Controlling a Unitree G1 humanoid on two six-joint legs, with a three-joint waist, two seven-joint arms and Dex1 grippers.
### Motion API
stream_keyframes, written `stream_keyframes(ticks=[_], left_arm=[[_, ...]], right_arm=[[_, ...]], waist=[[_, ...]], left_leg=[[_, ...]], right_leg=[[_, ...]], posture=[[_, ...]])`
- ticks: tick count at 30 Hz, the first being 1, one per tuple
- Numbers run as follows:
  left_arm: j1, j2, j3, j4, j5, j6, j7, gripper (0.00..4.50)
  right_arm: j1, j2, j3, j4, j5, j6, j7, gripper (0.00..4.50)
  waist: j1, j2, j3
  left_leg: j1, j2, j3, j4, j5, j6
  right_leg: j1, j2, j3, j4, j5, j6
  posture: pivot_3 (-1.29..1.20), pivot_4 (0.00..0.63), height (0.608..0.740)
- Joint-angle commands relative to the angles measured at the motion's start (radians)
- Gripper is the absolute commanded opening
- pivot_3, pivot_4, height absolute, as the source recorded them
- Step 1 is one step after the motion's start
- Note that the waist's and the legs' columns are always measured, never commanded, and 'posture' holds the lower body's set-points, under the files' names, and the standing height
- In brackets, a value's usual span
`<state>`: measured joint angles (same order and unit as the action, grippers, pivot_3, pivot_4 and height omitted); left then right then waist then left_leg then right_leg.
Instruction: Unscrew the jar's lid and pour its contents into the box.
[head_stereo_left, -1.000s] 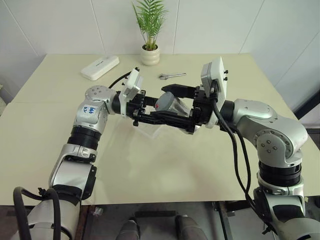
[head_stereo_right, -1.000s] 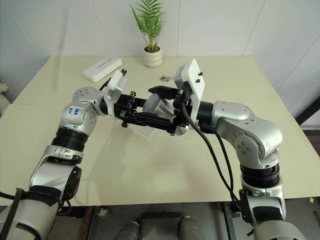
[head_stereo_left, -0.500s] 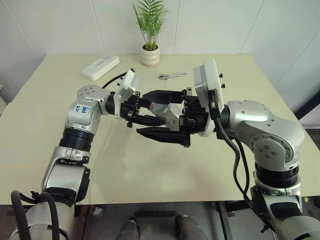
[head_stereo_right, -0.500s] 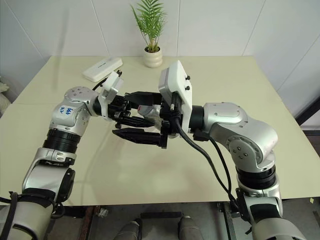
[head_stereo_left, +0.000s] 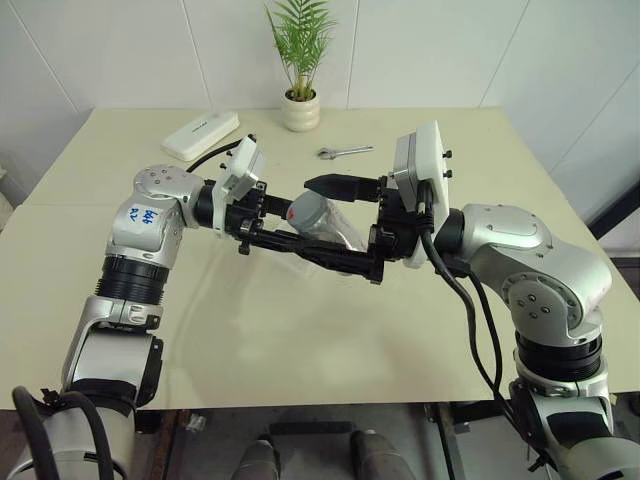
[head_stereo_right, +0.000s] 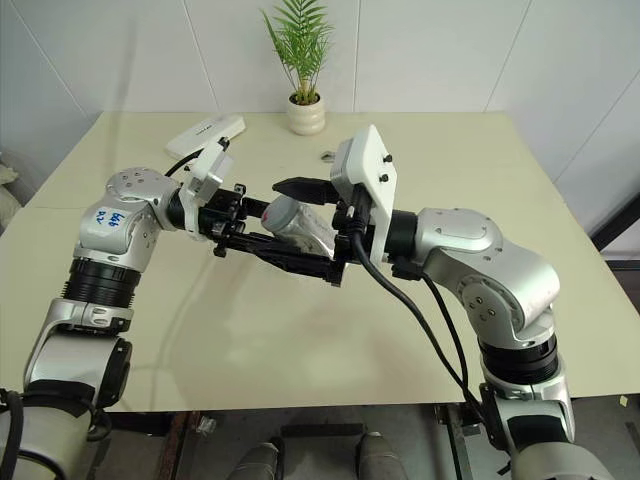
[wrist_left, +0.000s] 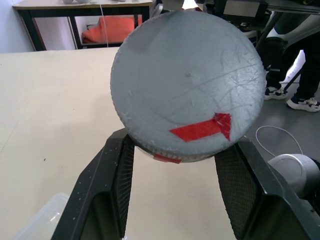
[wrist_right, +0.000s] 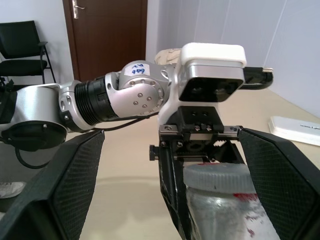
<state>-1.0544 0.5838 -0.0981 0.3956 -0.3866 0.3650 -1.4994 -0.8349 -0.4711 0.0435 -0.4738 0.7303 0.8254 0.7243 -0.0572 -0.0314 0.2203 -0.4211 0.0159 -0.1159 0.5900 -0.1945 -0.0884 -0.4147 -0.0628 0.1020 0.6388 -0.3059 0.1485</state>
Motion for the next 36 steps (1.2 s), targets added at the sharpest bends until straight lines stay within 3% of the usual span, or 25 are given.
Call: stream_keyframes(ticks=[1, 36], left_arm=[[-0.002, 0.018, 0.016, -0.045, -0.008, 0.003, -0.007, 2.07], [-0.050, -0.025, 0.066, -0.021, -0.008, -0.044, 0.089, 2.05]], right_arm=[[0.005, -0.011, -0.008, -0.004, -0.019, -0.033, -0.006, 4.50], [0.108, -0.042, 0.086, -0.060, -0.066, -0.017, 0.026, 4.50]], waist=[[0.000, 0.000, 0.000], [0.001, 0.000, 0.000]], left_leg=[[0.000, 0.000, 0.000, 0.000, 0.000, 0.000], [0.000, 0.000, 0.000, 0.000, 0.000, 0.000]], right_leg=[[0.000, 0.000, 0.000, 0.000, 0.000, 0.000], [0.000, 0.000, 0.000, 0.000, 0.000, 0.000]], posture=[[0.00, 0.150, 0.740], [0.00, 0.150, 0.740]])
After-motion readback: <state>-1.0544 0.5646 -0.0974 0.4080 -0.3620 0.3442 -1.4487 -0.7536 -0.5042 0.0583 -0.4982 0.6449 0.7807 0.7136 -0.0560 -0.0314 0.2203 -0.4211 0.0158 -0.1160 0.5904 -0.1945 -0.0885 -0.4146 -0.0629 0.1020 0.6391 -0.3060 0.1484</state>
